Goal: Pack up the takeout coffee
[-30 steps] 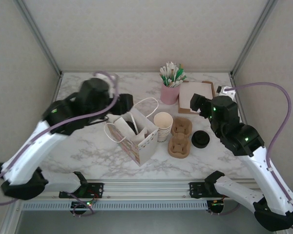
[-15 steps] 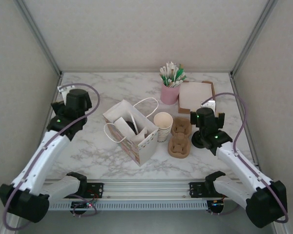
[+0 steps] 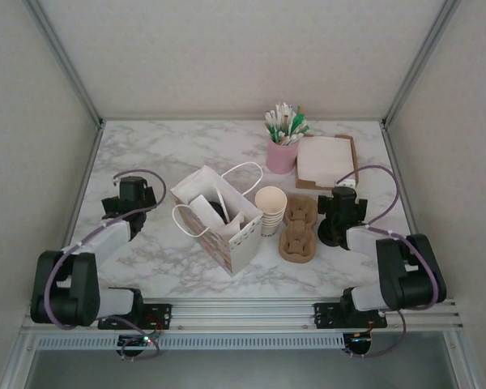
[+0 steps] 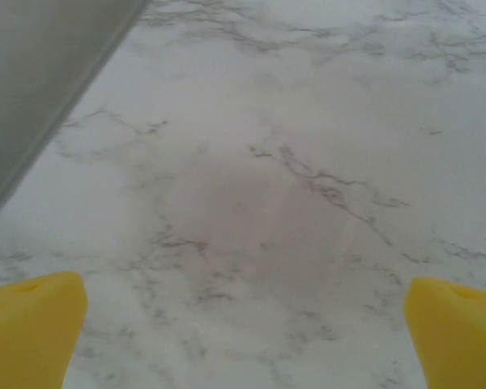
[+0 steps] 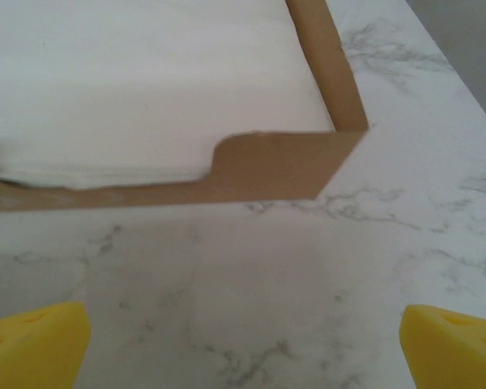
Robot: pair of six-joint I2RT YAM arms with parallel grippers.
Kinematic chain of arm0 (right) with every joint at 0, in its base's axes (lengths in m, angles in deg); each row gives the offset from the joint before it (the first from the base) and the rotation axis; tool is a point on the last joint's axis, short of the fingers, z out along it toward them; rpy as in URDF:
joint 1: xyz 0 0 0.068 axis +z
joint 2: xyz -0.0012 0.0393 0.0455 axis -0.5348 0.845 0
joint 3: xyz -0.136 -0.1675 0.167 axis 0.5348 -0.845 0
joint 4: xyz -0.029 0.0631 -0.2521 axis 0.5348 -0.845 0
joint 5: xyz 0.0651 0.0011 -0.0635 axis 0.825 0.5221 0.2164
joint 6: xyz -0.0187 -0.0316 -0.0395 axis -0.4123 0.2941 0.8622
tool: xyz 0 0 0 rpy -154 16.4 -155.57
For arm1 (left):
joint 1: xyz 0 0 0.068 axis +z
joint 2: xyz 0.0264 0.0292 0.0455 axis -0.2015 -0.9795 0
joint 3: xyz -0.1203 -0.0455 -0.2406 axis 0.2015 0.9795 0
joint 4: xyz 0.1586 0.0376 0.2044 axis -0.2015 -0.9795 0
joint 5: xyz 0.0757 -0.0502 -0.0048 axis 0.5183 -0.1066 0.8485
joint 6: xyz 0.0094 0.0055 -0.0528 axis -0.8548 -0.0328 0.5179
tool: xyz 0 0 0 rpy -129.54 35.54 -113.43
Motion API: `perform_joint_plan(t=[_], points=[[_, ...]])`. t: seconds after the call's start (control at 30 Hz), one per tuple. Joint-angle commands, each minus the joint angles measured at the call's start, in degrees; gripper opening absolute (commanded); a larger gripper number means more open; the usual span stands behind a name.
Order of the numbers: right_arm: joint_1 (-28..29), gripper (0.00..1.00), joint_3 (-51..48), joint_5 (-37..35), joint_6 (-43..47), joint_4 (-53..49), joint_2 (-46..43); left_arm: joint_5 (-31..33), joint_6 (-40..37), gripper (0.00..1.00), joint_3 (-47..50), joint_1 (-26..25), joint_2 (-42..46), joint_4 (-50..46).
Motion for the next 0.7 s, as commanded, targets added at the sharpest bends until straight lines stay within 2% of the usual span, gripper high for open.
perform_joint_plan(t=[0.0,0.07,0.13,0.33,0.5,0.67], points=[[-3.29,0.99,4.77,7.14,0.56,9.33,4.94,-6.88,-2.94,1.0,1.04,1.07,-4.32,12.61],[-3.7,0.99,5.39,8.02,0.19,8.65,5.73,-8.15,-3.34,1.0,-0.01,1.17,-5.6,13.05],[-3.87,0.99,3.88,8.33,0.2,11.01,5.27,-10.61,-3.17,1.0,0.71,1.52,-6.71,17.51],[-4.09,0.99,3.02,10.3,0.68,12.4,5.08,-11.31,-3.48,1.0,0.21,1.8,-11.9,25.42],[-4.09,0.99,3.02,10.21,0.72,12.48,5.15,-12.49,-3.95,1.0,4.56,1.83,-10.5,31.74],[-4.06,0.99,3.02,10.21,0.7,12.41,5.14,-12.32,-4.04,1.0,4.6,1.77,-10.56,31.92]])
